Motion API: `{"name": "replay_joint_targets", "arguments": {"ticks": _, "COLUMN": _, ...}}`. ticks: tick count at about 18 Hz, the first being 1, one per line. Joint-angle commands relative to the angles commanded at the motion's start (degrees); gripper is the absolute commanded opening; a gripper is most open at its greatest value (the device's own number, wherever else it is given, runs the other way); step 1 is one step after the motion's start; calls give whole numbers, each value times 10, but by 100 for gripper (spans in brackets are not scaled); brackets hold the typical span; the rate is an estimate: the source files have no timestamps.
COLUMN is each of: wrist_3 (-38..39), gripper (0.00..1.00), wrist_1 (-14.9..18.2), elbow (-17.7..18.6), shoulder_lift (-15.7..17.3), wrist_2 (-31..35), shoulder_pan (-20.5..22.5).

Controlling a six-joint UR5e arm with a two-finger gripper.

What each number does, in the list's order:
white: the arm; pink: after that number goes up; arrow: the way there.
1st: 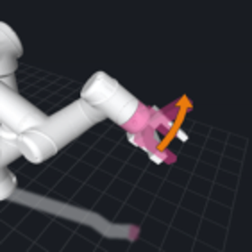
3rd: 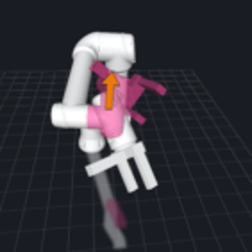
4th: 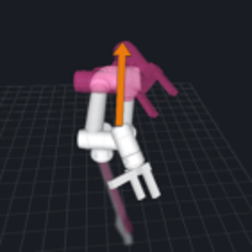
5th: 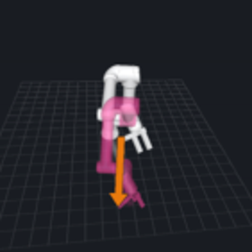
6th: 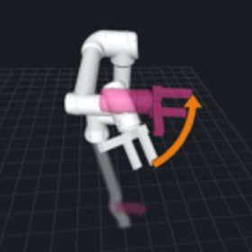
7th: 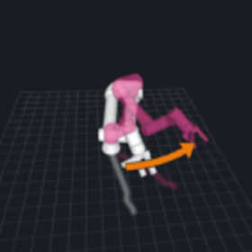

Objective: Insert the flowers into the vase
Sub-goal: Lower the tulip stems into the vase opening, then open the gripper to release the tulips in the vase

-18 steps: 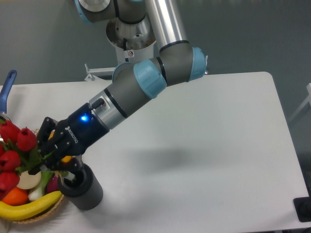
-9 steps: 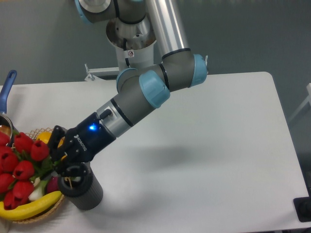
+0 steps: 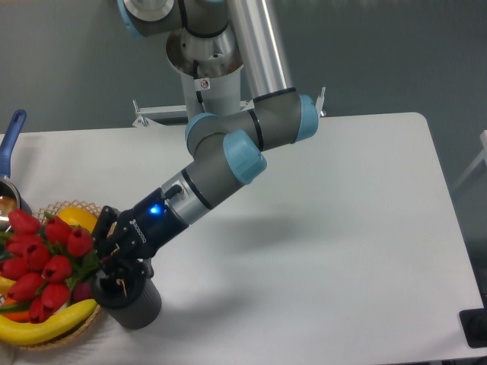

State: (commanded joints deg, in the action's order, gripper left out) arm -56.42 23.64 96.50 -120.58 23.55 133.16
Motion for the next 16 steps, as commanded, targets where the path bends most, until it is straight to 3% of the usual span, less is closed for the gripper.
{"name": "replay_joint_targets", "arguments": {"ticks": 1, "wrist_3": -4, "gripper": 31, "wrist_1": 0, "elbow": 0, "shoulder_lift": -3, "wrist_2": 0, "shoulder_pan": 0}}
{"name": "replay_joint_targets", "arguments": {"ticks": 4, "wrist_3": -5, "gripper": 76, "wrist_1": 0, "elbow": 1, "shoulder_lift": 0, "wrist_2": 1, "shoulder_pan": 0}}
{"name": "replay_joint_targets", "arguments": {"ticks": 5, "wrist_3": -4, "gripper": 80, "wrist_1": 0, "elbow": 3, "shoulder_lift": 1, "wrist_2": 1, "shoulder_pan": 1}}
{"name": "replay_joint_targets", "arguments": {"ticks": 9, "wrist_3": -4, "gripper": 90, "wrist_1": 0, "elbow": 6, "shoulder_lift": 1, "wrist_2": 1, "shoulder_pan": 3}}
{"name": "replay_joint_targets", "arguments": {"ticks": 14, "wrist_3": -4, "gripper": 93, "wrist_1": 0, "elbow": 23, "shoulder_lift": 6, "wrist_2": 1, "shoulder_pan": 11}}
{"name": "replay_joint_targets", "arguments": {"ticks": 16, "wrist_3": -4, "gripper": 95, "wrist_1": 0, "elbow": 39, "shoulder_lift": 27, "wrist_2": 1, "shoulder_pan": 14}}
